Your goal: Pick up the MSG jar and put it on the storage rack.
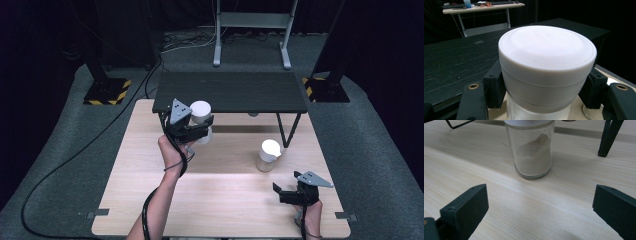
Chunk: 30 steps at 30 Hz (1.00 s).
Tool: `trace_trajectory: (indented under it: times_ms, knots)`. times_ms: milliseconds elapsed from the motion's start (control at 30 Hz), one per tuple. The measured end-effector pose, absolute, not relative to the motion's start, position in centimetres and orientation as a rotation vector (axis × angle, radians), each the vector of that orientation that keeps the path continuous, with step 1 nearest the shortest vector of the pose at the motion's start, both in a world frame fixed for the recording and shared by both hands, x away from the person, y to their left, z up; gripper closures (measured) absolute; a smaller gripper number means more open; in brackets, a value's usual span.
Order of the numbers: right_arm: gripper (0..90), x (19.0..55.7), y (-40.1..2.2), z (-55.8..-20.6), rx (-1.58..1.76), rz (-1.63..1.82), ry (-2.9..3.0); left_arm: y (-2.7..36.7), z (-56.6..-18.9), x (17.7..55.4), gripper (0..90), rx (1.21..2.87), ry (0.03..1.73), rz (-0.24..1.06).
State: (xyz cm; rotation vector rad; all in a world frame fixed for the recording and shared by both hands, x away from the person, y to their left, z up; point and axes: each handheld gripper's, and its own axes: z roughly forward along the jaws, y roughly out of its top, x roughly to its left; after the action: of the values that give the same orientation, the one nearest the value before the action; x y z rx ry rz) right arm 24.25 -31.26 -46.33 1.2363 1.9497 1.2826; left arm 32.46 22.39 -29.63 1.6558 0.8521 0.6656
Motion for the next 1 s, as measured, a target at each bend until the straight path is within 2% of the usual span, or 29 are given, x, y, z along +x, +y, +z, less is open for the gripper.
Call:
trace_trajectory:
  times_ms: [1000]
  knots:
    - [0.0,24.3,-31.3,-46.3,1.238,1.283,1.949,21.6,-27.9,33.2,34.2,1.656,0.821,0.690]
